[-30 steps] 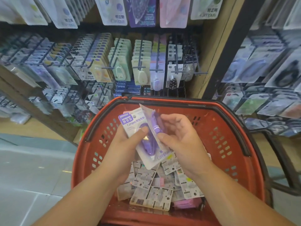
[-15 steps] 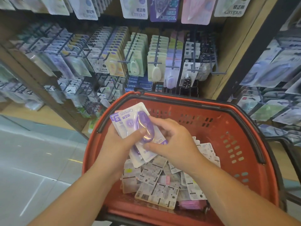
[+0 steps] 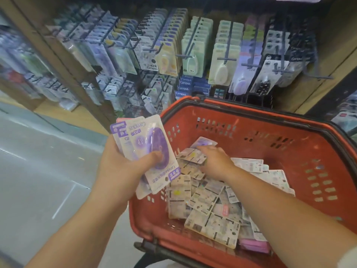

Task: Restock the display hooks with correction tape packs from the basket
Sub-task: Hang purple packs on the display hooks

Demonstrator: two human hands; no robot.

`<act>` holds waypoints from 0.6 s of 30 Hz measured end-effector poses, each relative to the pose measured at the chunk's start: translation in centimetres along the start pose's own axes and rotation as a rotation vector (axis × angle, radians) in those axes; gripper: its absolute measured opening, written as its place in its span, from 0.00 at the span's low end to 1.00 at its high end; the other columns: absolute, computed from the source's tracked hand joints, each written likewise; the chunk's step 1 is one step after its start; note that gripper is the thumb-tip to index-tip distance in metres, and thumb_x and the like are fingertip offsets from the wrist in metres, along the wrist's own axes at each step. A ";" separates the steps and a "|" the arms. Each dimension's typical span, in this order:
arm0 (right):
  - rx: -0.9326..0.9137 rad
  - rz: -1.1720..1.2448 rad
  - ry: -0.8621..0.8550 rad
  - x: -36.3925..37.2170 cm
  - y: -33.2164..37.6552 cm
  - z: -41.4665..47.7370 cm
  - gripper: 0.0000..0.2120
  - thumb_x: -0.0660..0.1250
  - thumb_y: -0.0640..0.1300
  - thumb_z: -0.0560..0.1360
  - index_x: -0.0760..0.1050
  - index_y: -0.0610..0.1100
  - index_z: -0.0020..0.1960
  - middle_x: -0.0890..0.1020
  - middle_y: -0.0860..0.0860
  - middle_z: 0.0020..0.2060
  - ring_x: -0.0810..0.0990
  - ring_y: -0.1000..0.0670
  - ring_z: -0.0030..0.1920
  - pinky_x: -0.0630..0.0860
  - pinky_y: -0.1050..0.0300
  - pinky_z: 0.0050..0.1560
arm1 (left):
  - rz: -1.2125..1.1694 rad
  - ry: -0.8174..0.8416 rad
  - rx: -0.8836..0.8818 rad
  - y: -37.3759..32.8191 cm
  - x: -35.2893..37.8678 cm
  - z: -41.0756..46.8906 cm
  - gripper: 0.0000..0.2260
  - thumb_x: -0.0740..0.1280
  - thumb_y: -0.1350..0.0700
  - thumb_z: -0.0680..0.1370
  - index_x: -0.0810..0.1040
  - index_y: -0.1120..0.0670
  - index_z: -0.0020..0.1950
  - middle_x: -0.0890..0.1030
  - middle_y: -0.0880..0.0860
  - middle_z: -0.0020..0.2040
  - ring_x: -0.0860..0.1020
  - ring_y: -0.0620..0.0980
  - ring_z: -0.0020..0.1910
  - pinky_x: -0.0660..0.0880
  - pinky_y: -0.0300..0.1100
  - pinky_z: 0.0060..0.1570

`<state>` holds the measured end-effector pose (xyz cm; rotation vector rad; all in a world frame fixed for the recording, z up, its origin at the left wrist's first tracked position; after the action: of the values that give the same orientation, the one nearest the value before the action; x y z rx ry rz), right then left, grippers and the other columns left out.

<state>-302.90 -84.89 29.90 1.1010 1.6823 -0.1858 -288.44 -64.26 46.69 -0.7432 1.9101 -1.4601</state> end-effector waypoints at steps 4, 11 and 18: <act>0.019 -0.138 -0.065 -0.9 0.7 1.2 0.21 0.66 0.32 0.75 0.81 0.48 0.64 0.80 0.44 0.64 0.78 0.38 0.62 0.76 0.52 0.59 | 0.000 -0.002 -0.024 0.2 -0.8 -0.3 0.30 0.79 0.58 0.61 0.78 0.51 0.62 0.88 0.49 0.51 0.88 0.51 0.49 0.85 0.51 0.45; -0.132 0.306 -0.304 -7.1 1.1 -1.7 0.08 0.69 0.45 0.80 0.79 0.49 0.42 0.81 0.50 0.43 0.78 0.45 0.46 0.73 0.50 0.46 | -0.027 0.036 -0.036 0.0 -0.2 -0.4 0.31 0.83 0.60 0.64 0.77 0.50 0.64 0.88 0.49 0.52 0.88 0.50 0.49 0.85 0.45 0.40; -0.142 1.074 -0.407 -13.6 -0.3 -11.1 0.06 0.64 0.38 0.83 0.78 0.45 0.49 0.86 0.50 0.40 0.86 0.50 0.42 0.83 0.52 0.41 | -0.002 0.125 -0.027 0.7 3.8 0.1 0.30 0.80 0.56 0.61 0.77 0.48 0.62 0.88 0.48 0.52 0.87 0.51 0.52 0.83 0.56 0.53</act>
<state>-310.60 -86.15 45.66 1.5750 0.5885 0.3708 -290.90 -67.02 45.48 -0.6811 2.0265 -1.5163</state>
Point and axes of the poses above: each hand's wrist, its own z-axis towards the middle knuckle, its own x-axis out of the palm, y = z × x, the point moved 9 cm from there along z, towards the middle knuckle
